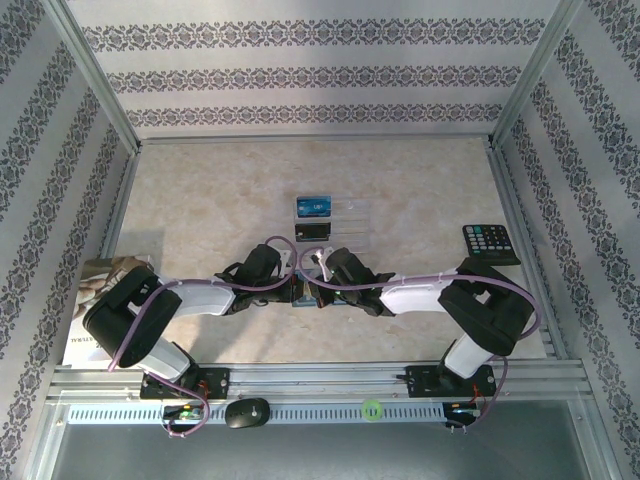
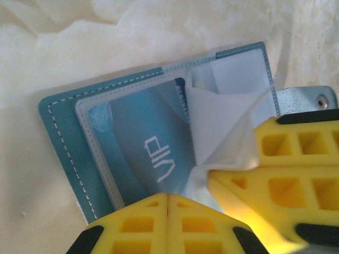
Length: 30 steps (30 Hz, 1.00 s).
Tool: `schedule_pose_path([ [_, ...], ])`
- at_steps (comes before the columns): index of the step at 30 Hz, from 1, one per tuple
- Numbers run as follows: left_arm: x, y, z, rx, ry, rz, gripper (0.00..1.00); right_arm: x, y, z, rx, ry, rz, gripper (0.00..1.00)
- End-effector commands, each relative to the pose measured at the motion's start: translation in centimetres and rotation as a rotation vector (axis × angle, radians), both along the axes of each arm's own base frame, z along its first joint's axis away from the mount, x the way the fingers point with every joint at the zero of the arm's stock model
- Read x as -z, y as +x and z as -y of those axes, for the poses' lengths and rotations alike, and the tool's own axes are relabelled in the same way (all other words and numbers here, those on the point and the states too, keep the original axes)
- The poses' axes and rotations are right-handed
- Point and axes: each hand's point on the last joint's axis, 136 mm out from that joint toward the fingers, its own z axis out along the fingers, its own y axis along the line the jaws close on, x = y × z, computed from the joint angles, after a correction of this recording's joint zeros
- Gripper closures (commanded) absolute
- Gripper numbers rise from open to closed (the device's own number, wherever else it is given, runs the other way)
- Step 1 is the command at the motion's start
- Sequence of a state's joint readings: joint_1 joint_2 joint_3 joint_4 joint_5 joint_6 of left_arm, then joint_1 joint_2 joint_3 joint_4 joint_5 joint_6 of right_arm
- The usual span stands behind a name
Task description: Take the credit cards out of the card holder
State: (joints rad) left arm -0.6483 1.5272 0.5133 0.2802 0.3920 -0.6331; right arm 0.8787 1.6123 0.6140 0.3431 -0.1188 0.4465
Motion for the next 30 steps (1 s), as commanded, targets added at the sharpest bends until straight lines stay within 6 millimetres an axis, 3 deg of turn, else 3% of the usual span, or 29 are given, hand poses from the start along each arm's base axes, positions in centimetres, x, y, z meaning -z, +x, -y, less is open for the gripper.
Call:
schedule_pose_path([
  [1,0.9,-1.0,-0.3,0.023,0.046,-0.04,1.0,-0.9,0.7,0.9,0.079,0.026,0.02,0.99],
  [7,1.2,-1.4,-0.5,0.029,0.05,-0.049,1.0,-0.1,1.4,4.0,0.259,0.0,0.017,0.85],
  [12,-0.1,-1.1,0.0,0.047,0.034,-0.023,1.0,-1.0,2.0,6.8,0.417,0.018,0.054,0.6],
  [19,-2.5,-0.8,2.3,0.104,-0.011,-0.006,1.0,-4.6,2.5,8.3,0.468,0.079,0.14,0.57],
  [24,-3.1,-0.8,3.9,0.137,-0.042,-0.004,1.0,-5.9,2.8,9.5,0.5,0.137,0.131,0.57],
  [30,-3.9,-1.9,7.8,0.267,-0.085,-0.019,1.0,-6.6,3.3,11.1,0.523,0.157,0.127,0.57],
])
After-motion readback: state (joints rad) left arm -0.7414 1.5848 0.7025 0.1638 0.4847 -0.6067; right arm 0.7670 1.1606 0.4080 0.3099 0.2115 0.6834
